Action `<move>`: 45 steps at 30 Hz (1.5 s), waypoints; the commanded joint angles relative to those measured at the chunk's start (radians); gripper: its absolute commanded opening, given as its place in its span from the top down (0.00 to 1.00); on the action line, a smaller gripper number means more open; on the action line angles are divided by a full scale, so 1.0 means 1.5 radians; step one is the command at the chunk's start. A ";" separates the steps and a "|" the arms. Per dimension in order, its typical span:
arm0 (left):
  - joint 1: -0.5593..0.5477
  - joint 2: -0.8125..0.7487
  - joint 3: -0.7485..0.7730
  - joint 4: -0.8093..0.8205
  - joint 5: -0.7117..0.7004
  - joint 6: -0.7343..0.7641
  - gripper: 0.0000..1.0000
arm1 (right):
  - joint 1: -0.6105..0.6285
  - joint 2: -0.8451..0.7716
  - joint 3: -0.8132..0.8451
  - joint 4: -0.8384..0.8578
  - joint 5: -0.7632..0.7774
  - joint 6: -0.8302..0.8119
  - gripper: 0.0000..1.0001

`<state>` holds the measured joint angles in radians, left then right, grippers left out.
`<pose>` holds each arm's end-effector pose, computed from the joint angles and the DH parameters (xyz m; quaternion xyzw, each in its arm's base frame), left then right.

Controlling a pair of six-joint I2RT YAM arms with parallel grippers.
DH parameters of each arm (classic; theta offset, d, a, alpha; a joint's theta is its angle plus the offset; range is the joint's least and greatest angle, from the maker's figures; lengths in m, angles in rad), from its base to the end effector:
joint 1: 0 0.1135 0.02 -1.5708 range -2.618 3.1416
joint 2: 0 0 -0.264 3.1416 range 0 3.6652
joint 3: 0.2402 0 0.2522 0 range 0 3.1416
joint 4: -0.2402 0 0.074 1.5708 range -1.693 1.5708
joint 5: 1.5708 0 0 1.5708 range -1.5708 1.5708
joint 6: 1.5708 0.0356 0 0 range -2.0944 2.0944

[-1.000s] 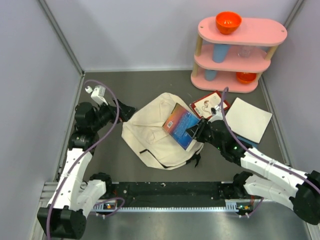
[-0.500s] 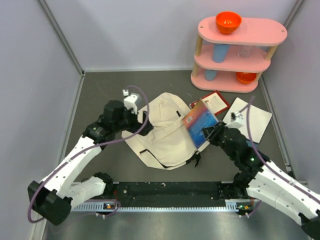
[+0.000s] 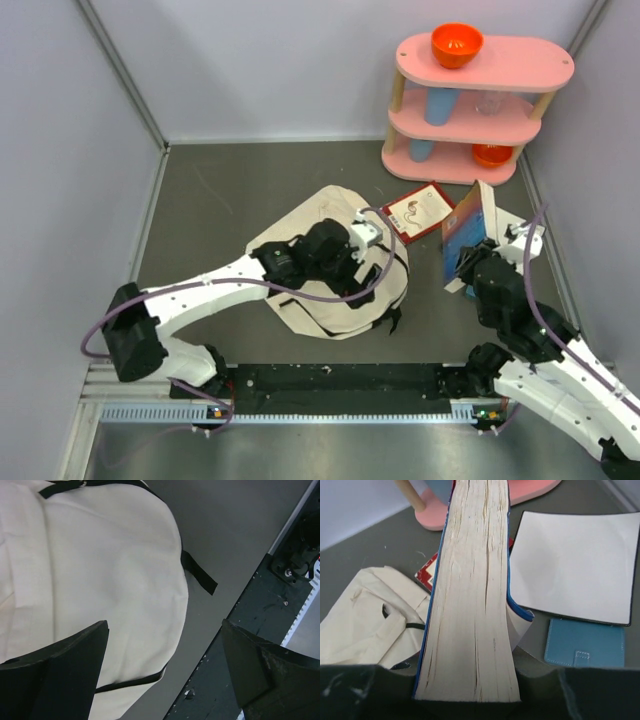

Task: Pack the student bag
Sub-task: Pick up the book from the center of the board, then place the book in the student bag.

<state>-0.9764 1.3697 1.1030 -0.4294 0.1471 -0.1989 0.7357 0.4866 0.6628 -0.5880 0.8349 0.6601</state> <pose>0.1655 -0.2541 0.2955 0.3712 0.8242 -0.2896 0.3146 0.0970 0.0522 0.2998 0.1930 0.7727 0.0618 0.6015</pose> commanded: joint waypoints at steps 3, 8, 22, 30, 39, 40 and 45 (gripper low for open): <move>-0.050 0.079 0.045 0.074 0.009 -0.064 0.02 | -0.003 -0.066 0.079 0.074 0.092 -0.062 1.00; -0.105 0.163 0.083 0.067 -0.044 -0.060 0.02 | -0.003 -0.068 0.096 0.049 0.101 -0.060 1.00; -0.114 0.287 0.141 0.018 -0.239 -0.052 0.36 | -0.002 -0.081 0.067 0.042 0.083 -0.021 1.00; -0.105 0.311 0.153 0.041 -0.174 -0.027 0.50 | -0.004 -0.093 0.050 0.040 0.075 -0.002 1.00; -0.084 0.293 0.140 0.043 -0.144 -0.052 1.00 | -0.003 -0.109 0.047 0.036 0.083 -0.002 1.00; -0.079 0.266 0.136 0.042 -0.146 -0.056 1.00 | -0.005 -0.109 0.048 0.036 0.081 -0.002 1.00; 0.028 0.149 0.090 0.063 -0.056 -0.082 1.00 | -0.003 -0.099 0.064 0.033 0.024 0.002 1.00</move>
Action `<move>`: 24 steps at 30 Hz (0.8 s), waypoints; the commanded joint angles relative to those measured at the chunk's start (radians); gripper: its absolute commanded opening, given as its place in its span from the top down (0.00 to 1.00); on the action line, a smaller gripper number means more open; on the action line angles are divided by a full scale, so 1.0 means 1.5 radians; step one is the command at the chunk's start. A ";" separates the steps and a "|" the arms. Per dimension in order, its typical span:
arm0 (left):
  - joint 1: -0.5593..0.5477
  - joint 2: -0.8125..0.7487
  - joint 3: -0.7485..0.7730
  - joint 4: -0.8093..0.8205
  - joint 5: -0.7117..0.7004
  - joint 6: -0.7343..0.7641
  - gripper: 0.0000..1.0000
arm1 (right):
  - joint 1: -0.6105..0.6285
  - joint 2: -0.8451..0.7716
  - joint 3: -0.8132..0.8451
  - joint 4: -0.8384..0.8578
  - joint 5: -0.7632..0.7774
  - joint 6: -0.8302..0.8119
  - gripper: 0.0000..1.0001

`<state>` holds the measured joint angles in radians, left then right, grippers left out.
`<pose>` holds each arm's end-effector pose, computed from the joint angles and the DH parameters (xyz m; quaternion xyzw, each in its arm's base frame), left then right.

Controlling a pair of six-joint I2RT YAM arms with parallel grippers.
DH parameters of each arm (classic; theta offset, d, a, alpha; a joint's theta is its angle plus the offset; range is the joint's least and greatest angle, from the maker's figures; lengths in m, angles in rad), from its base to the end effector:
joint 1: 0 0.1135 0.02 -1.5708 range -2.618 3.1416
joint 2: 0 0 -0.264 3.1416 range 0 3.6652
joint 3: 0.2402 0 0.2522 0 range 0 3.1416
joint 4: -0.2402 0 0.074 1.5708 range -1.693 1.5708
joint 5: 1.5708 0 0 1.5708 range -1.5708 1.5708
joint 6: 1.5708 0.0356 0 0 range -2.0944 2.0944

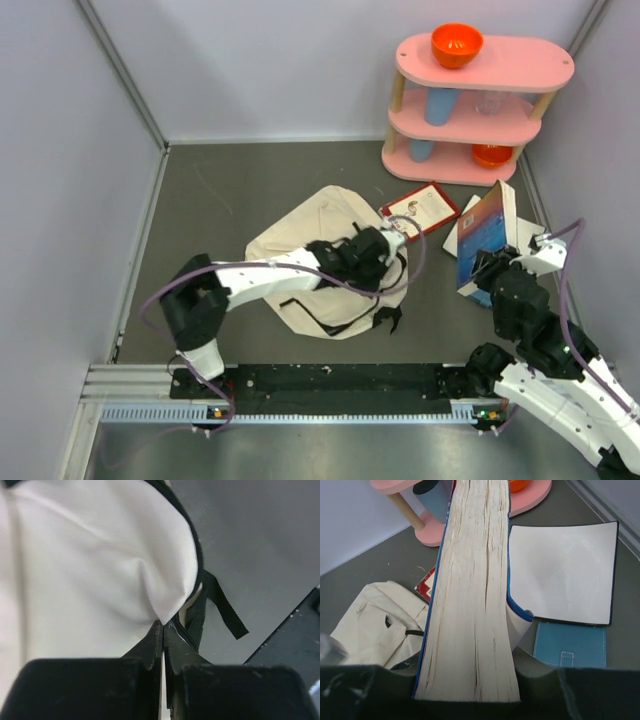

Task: Pack the student bag
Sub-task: Place the book in the student bag.

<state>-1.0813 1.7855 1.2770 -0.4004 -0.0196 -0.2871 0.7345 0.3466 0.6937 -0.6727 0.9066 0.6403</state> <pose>0.1825 -0.3410 0.2181 0.3628 0.8733 -0.1982 0.2576 0.0726 0.0278 0.3122 0.2207 0.7415 0.0577 0.6309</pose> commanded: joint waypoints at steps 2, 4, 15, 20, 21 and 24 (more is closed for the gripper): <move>0.148 -0.188 -0.042 0.058 0.096 -0.027 1.00 | -0.002 0.009 0.065 0.086 -0.051 0.018 1.00; 0.219 -0.231 -0.047 0.084 0.160 -0.033 1.00 | -0.003 0.024 0.086 0.079 -0.090 0.020 1.00; 0.310 -0.278 -0.024 0.096 0.197 -0.043 1.00 | -0.003 0.100 0.134 0.076 -0.396 0.114 1.00; 0.310 -0.281 -0.019 0.101 0.207 -0.052 1.00 | -0.004 0.070 0.125 0.086 -0.521 0.131 1.00; 0.310 -0.281 -0.019 0.103 0.206 -0.055 1.00 | -0.002 0.066 0.124 0.087 -0.535 0.131 1.00; 0.311 -0.284 -0.019 0.112 0.206 -0.062 1.00 | -0.003 0.052 0.115 0.088 -0.583 0.150 1.00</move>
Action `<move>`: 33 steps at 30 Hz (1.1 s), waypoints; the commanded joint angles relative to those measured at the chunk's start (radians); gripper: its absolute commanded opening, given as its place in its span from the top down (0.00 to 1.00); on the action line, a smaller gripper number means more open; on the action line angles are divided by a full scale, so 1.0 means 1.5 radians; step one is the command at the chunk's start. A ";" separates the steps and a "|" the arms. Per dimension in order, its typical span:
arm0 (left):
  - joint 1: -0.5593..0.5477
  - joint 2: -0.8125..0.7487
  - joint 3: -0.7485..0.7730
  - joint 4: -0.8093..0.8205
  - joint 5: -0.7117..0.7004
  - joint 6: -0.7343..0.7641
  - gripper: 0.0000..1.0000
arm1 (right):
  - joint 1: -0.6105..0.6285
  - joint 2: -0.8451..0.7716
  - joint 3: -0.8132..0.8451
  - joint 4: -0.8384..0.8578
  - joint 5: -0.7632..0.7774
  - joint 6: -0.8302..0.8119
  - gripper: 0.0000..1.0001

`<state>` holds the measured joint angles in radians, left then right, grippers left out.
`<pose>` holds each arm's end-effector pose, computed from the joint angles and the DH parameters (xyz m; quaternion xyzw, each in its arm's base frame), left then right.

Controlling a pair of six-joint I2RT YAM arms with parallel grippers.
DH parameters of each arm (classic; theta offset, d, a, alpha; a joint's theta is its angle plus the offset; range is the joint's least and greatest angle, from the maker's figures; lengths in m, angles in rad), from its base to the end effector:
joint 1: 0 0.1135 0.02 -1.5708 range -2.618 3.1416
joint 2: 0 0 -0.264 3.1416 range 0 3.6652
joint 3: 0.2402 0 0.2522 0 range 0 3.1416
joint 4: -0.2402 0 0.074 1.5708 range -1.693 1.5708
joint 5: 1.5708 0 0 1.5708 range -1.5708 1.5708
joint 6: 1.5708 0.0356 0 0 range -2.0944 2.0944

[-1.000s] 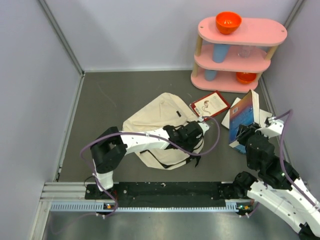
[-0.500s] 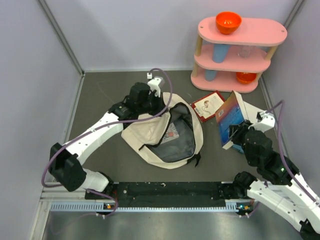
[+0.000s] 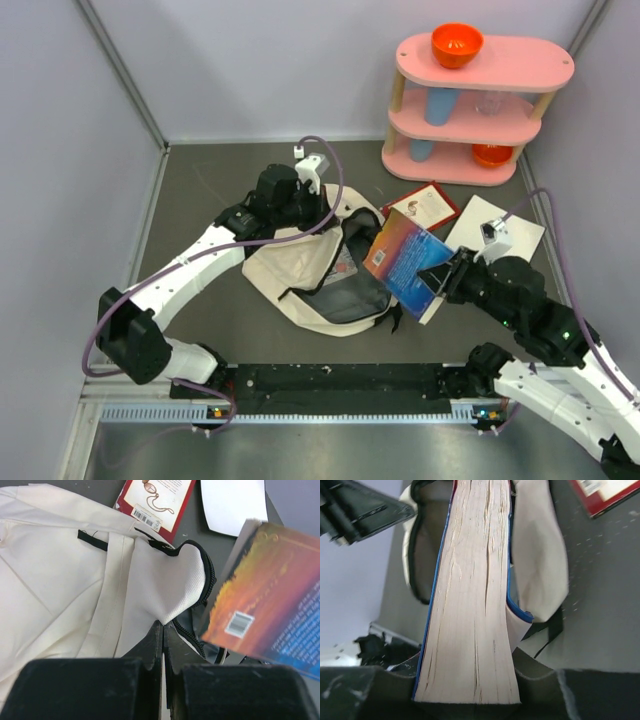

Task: Pack the student bag
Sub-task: Place the book in the student bag.

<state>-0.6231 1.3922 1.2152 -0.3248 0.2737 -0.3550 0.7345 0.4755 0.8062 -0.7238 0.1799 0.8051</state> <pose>0.2540 -0.1944 0.3371 0.1828 0.8355 -0.3407 0.3903 0.0772 0.0611 0.3289 0.0791 0.8259 0.3314 0.4492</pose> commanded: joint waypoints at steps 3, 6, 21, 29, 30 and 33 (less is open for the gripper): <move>0.006 -0.020 0.025 0.065 0.019 -0.024 1.00 | -0.003 -0.042 0.021 0.137 -0.140 0.066 1.00; 0.006 -0.022 0.029 0.076 0.037 -0.034 1.00 | -0.003 -0.040 -0.019 0.145 -0.151 0.095 1.00; 0.005 -0.099 -0.031 0.161 0.132 -0.062 1.00 | -0.002 0.096 -0.347 0.769 -0.172 0.316 1.00; 0.005 -0.134 -0.066 0.163 0.136 -0.035 1.00 | -0.002 0.071 -0.334 0.740 -0.176 0.311 1.00; 0.005 -0.132 -0.066 0.161 0.139 -0.035 1.00 | -0.002 0.065 -0.332 0.734 -0.170 0.314 1.00; 0.005 -0.121 -0.066 0.165 0.161 -0.046 1.00 | -0.003 0.056 -0.320 0.718 -0.162 0.313 1.00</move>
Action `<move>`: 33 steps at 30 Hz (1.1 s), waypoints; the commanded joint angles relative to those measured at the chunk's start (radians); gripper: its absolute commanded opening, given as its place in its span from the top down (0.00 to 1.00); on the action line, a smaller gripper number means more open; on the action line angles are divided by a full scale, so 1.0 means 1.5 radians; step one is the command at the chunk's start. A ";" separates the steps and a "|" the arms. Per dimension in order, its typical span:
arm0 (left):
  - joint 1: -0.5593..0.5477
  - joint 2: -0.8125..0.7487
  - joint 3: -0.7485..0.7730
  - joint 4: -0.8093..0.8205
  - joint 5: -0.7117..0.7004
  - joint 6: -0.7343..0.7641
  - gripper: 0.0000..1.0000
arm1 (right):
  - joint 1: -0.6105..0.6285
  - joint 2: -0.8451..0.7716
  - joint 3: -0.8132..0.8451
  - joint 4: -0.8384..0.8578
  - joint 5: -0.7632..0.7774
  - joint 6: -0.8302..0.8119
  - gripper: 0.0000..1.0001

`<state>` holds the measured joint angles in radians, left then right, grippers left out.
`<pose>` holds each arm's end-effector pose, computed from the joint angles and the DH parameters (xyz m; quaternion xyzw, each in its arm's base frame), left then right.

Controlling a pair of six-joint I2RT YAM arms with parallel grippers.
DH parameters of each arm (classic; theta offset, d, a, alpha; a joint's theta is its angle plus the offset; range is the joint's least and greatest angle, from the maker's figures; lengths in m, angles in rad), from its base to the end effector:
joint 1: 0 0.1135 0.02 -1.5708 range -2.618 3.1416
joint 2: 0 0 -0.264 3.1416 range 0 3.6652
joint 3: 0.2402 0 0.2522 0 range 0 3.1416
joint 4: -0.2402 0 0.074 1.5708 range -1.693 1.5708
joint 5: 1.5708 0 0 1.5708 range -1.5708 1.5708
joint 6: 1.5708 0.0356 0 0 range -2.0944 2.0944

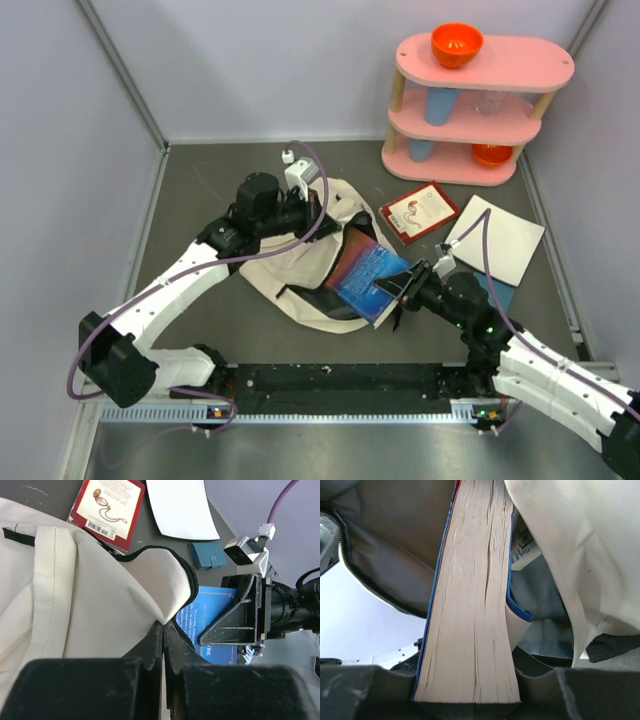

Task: Pack the student bag
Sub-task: Place the book in the student bag.

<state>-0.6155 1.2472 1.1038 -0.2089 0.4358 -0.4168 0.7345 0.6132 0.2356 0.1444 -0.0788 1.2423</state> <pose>0.2255 -0.1779 0.3515 0.2025 0.7845 -0.4299 0.3984 0.1172 0.1096 0.2056 0.1733 0.7650 0.5344 0.3150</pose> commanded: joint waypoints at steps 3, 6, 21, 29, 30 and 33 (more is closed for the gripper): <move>0.000 -0.021 0.008 0.105 0.060 -0.019 1.00 | -0.003 -0.016 0.054 0.177 0.011 0.044 1.00; 0.000 -0.018 0.017 0.103 0.065 -0.015 1.00 | -0.002 0.009 0.058 0.192 0.015 0.046 1.00; -0.001 -0.014 -0.013 0.134 0.042 -0.047 1.00 | 0.043 0.411 0.142 0.512 0.091 -0.010 1.00; 0.000 -0.010 0.011 0.116 0.052 -0.035 1.00 | 0.063 0.639 0.240 0.659 0.103 -0.040 1.00; 0.000 -0.012 0.012 0.114 0.051 -0.032 1.00 | 0.069 0.655 0.250 0.647 0.115 -0.044 1.00; 0.000 -0.018 0.007 0.102 0.040 -0.026 1.00 | 0.084 0.700 0.270 0.643 0.170 -0.053 0.98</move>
<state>-0.6159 1.2484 1.0733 -0.1360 0.4820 -0.4690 0.8272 1.6283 0.5423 0.8597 0.0616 1.2003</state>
